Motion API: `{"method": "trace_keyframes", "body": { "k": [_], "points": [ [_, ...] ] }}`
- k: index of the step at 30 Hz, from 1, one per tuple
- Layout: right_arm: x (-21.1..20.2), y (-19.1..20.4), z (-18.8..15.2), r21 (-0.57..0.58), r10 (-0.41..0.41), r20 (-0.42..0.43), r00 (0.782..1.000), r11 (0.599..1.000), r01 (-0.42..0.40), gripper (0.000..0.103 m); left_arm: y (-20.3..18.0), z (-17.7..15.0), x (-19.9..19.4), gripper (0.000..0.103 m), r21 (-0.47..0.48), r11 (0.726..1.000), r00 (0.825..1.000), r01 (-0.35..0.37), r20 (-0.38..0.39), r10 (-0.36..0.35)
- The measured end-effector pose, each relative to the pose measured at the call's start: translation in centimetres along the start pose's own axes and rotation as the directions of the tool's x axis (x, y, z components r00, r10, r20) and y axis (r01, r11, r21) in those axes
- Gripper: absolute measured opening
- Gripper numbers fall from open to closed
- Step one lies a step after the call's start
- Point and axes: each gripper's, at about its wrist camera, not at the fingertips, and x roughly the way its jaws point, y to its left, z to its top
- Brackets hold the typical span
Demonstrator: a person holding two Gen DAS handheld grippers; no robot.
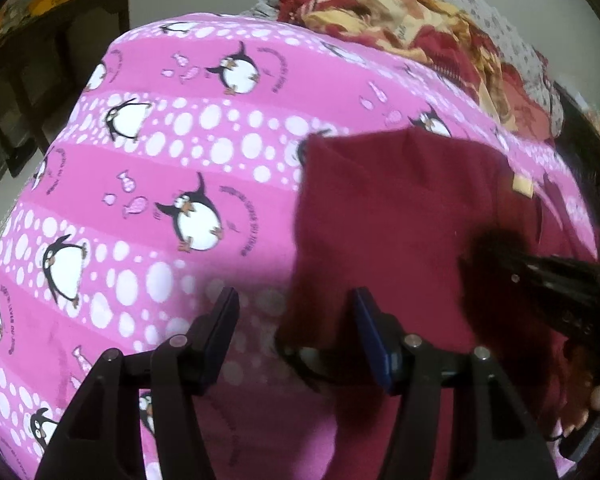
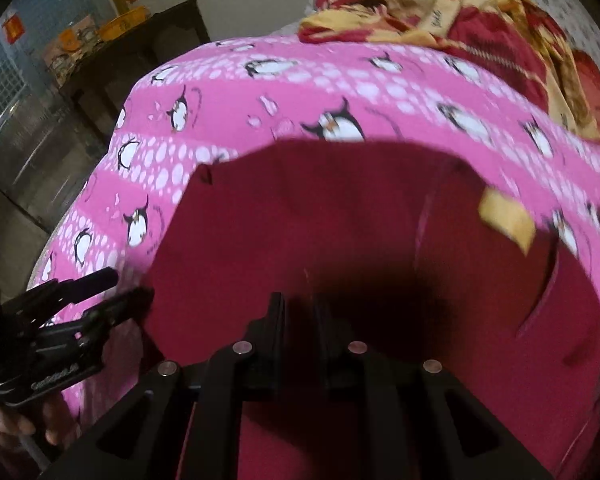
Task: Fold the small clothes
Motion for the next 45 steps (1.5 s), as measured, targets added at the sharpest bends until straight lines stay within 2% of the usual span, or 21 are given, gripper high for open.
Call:
{"method": "trace_keyframes", "body": {
  "k": [2, 4, 6, 8, 9, 10, 12, 15, 18, 21, 23, 26, 28, 31, 34, 36, 40, 45],
  "points": [
    [0.2, -1.2, -0.7, 0.029, -0.034, -0.025, 0.999, 0.999, 0.035, 0.020, -0.4, -0.4, 0.5, 0.060, 0.019, 1.000, 1.000, -0.019, -0.015, 0.019],
    [0.2, -2.8, -1.2, 0.081, -0.018, -0.043, 0.999, 0.997, 0.022, 0.021, -0.7, -0.5, 1.2, 0.061, 0.037, 0.999, 0.998, -0.033, -0.048, 0.035],
    [-0.7, -3.9, -1.5, 0.122, 0.001, -0.034, 0.999, 0.993, 0.003, 0.021, -0.7, -0.5, 1.2, 0.061, 0.034, 0.999, 0.998, -0.037, -0.057, 0.039],
    [-2.6, -4.9, -1.9, 0.133, -0.017, -0.008, 1.000, 0.991, 0.018, 0.021, -0.7, -0.4, 0.5, 0.061, 0.028, 0.999, 0.998, -0.039, -0.048, 0.040],
    [-3.8, -5.4, -2.3, 0.134, -0.030, 0.010, 0.999, 0.991, 0.029, 0.023, -0.7, -0.3, 0.0, 0.061, 0.029, 0.999, 0.998, -0.040, -0.039, 0.041],
    [-4.6, -6.0, -2.5, 0.136, -0.043, 0.023, 0.999, 0.990, 0.039, 0.034, -0.8, -0.2, -0.6, 0.061, 0.033, 0.999, 0.999, -0.040, -0.023, 0.041],
    [-6.8, -7.4, -3.3, 0.153, -0.095, 0.056, 0.994, 0.985, 0.085, 0.047, -1.2, 0.0, -1.7, 0.061, 0.040, 0.999, 0.999, -0.036, 0.007, 0.036],
    [-8.4, -9.7, -4.4, 0.161, -0.181, 0.024, 0.983, 0.971, 0.174, 0.047, -1.9, 0.1, -2.6, 0.062, 0.052, 0.998, 1.000, -0.017, 0.023, 0.016],
    [-8.0, -11.7, -5.7, 0.156, -0.185, -0.045, 0.982, 0.969, 0.190, 0.047, -3.2, 0.3, -2.0, 0.063, 0.070, 0.998, 1.000, -0.002, 0.010, 0.001],
    [-7.3, -13.8, -7.2, 0.178, -0.222, -0.088, 0.971, 0.956, 0.235, 0.047, -4.5, 0.0, -0.7, 0.064, 0.092, 0.996, 1.000, -0.007, -0.013, 0.008],
    [-7.3, -15.2, -8.1, 0.213, -0.264, -0.097, 0.960, 0.936, 0.279, 0.047, -5.6, -0.4, 0.6, 0.066, 0.127, 0.991, 0.999, -0.039, -0.032, 0.044],
    [-8.8, -16.2, -8.9, 0.295, -0.195, -0.042, 0.980, 0.934, 0.199, 0.047, -6.2, -0.5, 1.1, 0.066, 0.162, 0.984, 0.996, -0.070, -0.034, 0.077],
    [-10.3, -16.1, -9.3, 0.299, -0.169, 0.001, 0.986, 0.940, 0.161, 0.047, -6.2, -0.4, 0.8, 0.066, 0.156, 0.986, 0.997, -0.063, -0.036, 0.070],
    [-12.0, -15.9, -9.7, 0.299, -0.170, 0.027, 0.985, 0.942, 0.155, 0.047, -6.1, 0.1, 0.0, 0.066, 0.125, 0.991, 0.998, -0.044, -0.028, 0.048],
    [-12.3, -15.8, -9.9, 0.304, -0.173, 0.017, 0.985, 0.939, 0.160, 0.047, -6.7, 0.2, -1.1, 0.066, 0.109, 0.994, 1.000, -0.007, -0.009, 0.009],
    [-12.6, -16.0, -10.0, 0.313, -0.181, 0.024, 0.983, 0.935, 0.165, 0.047, -7.4, 0.1, -1.7, 0.067, 0.126, 0.992, 1.000, 0.010, -0.005, -0.009],
    [-14.0, -17.3, -10.3, 0.367, -0.189, 0.093, 0.977, 0.919, 0.143, 0.047, -9.6, -0.2, -1.7, 0.068, 0.181, 0.983, 1.000, 0.020, -0.006, -0.019],
    [-14.3, -18.9, -9.7, 0.404, -0.209, 0.098, 0.973, 0.902, 0.153, 0.047, -11.3, -0.5, -0.3, 0.068, 0.192, 0.980, 0.998, 0.048, -0.045, -0.040]
  ]
}}
